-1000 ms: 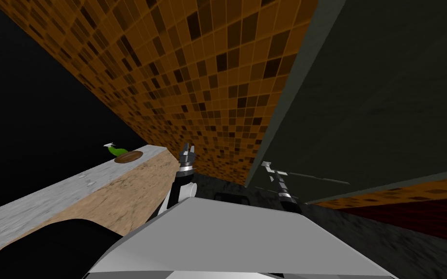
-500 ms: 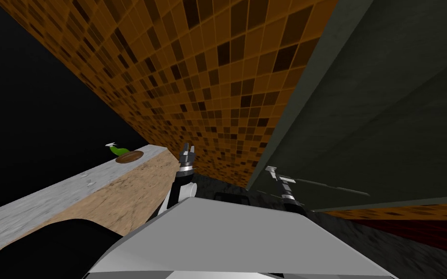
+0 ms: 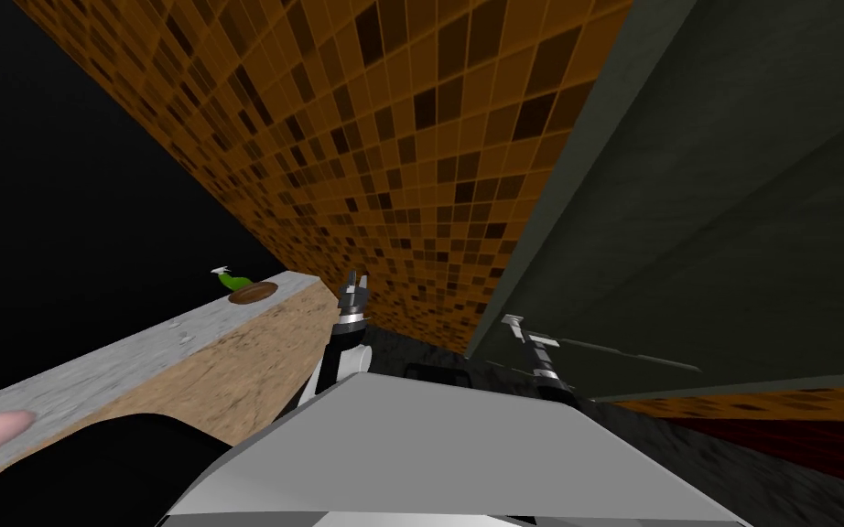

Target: Pull the door open

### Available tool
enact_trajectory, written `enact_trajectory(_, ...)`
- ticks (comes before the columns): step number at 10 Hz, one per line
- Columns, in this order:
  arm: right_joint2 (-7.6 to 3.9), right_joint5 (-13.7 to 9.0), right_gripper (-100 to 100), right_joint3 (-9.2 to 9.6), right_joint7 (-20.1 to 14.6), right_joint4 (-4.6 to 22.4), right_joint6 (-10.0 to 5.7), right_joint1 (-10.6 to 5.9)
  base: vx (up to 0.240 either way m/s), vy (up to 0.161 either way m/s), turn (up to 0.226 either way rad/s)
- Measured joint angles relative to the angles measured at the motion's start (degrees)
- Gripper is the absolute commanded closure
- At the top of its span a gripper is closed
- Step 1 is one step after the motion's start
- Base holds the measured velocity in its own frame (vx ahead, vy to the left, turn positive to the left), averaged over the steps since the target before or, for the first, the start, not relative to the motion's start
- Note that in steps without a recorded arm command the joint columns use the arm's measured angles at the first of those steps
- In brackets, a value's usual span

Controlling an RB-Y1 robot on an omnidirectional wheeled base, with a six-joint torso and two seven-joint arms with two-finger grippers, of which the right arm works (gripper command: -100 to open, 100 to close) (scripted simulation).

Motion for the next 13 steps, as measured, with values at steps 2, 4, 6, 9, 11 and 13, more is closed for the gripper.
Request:
enact_trajectory(2,-0.78,0.3,100,0.84,-1.0,0.4,-1.83,0.65,-0.208,-0.062,0.156)
enact_trajectory(4,-1.74,0.7,100,1.83,-2.2,1.1,-3.67,1.68,-0.212,-0.043,0.145)
enact_trajectory(6,-2.80,1.0,100,2.78,-3.4,0.9,-5.09,3.28,-0.239,-0.063,0.152)
enact_trajectory(9,-3.58,1.2,100,3.54,-4.5,2.6,-7.36,3.77,-0.162,-0.037,0.153)
enact_trajectory(11,-4.20,1.0,100,3.75,-5.1,2.1,-8.67,5.16,-0.228,-0.082,0.236)
enact_trajectory(13,-4.76,0.9,100,4.08,-5.8,4.1,-11.18,5.48,-0.227,-0.025,0.246)
